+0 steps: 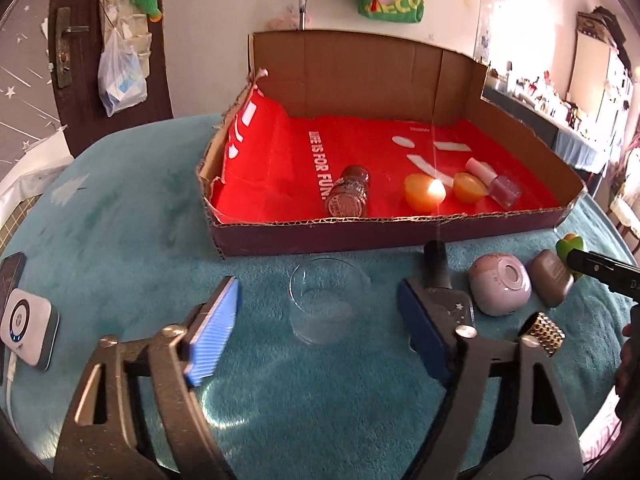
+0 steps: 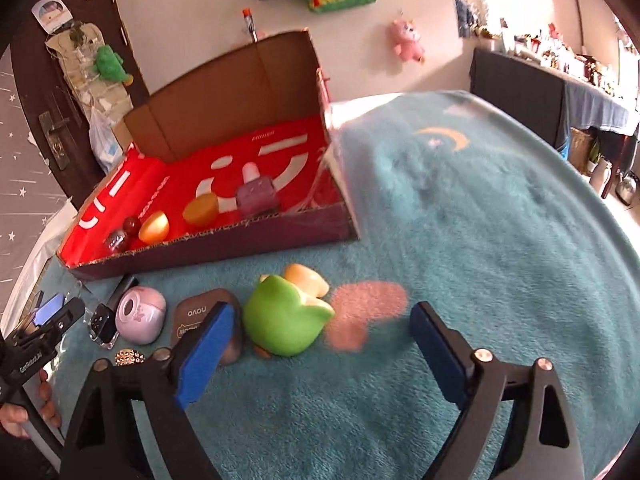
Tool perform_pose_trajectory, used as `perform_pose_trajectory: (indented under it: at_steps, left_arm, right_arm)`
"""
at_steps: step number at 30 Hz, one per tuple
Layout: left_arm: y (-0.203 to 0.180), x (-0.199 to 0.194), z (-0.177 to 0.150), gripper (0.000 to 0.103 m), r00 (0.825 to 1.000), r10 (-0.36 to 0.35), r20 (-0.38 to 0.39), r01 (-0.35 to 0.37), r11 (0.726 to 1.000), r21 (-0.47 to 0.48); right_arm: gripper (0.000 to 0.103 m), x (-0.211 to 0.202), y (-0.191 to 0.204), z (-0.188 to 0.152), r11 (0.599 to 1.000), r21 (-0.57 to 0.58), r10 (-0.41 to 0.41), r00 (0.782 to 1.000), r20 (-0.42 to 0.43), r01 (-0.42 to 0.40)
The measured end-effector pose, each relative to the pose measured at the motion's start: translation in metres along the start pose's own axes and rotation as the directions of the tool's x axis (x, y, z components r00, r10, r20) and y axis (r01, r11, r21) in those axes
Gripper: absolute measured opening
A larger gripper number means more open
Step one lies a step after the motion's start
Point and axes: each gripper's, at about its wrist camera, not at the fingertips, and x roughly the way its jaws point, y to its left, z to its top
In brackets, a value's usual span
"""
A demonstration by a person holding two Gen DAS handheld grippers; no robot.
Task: Organize rigid objects
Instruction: 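Grasp the clear plastic cup with the left tool while the right tool grasps the green toy, then carry the cup and green toy into the box and lower them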
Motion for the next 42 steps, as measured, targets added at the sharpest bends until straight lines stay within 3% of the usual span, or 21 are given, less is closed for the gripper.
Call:
perform_pose_trajectory:
  at_steps: [1, 3, 6, 8, 12, 20, 30, 35, 37, 42]
  left_arm:
    - [0.001, 0.004, 0.001, 0.063, 1.0, -0.005, -0.014, 0.005, 1.0, -0.003]
    - [0.003, 0.012, 0.002, 0.038, 0.998, -0.033, -0.053, 0.032, 0.999, -0.02]
    - [0.007, 0.016, 0.003, 0.038, 0.995, -0.079, -0.062, 0.076, 0.996, -0.051]
    - [0.007, 0.014, 0.004, 0.038, 0.995, -0.093, -0.049, 0.09, 0.994, -0.054]
    - [0.004, -0.001, 0.005, 0.038, 0.997, -0.08, 0.007, 0.08, 0.996, -0.035]
    - [-0.007, -0.031, 0.01, 0.038, 0.987, -0.14, 0.077, 0.14, 0.99, 0.004]
    - [-0.01, -0.036, 0.01, 0.038, 0.982, -0.168, 0.083, 0.168, 0.986, 0.012]
    - [-0.014, -0.035, 0.028, 0.038, 0.97, -0.22, 0.105, 0.217, 0.975, 0.04]
    - [-0.014, -0.031, 0.039, 0.038, 0.964, -0.247, 0.098, 0.244, 0.969, 0.047]
    - [-0.022, -0.012, 0.075, 0.038, 0.95, -0.303, 0.074, 0.294, 0.95, 0.107]
  right_arm:
    - [0.087, 0.002, 0.002, 0.001, 1.0, -0.007, -0.001, 1.0, -0.006, 0.001]
    - [0.082, 0.006, 0.005, 0.004, 1.0, -0.026, -0.004, 1.0, -0.016, 0.003]
    - [0.065, 0.007, 0.005, 0.006, 0.999, -0.026, 0.039, 0.999, -0.019, -0.04]
    - [0.048, 0.007, 0.007, 0.006, 0.996, -0.038, 0.074, 0.997, -0.024, -0.075]
    - [0.049, 0.003, 0.015, 0.005, 0.995, -0.071, 0.075, 0.997, -0.017, -0.076]
    - [0.048, -0.028, 0.038, 0.006, 0.987, -0.134, 0.102, 0.993, 0.059, -0.093]
    - [0.049, -0.032, 0.051, 0.009, 0.978, -0.147, 0.157, 0.986, 0.053, -0.148]
    - [0.049, -0.036, 0.061, 0.018, 0.967, -0.167, 0.208, 0.976, 0.067, -0.194]
    - [0.049, -0.033, 0.065, 0.029, 0.954, -0.167, 0.263, 0.963, 0.059, -0.25]
    - [0.049, -0.018, 0.084, 0.065, 0.932, -0.207, 0.309, 0.951, 0.029, -0.297]
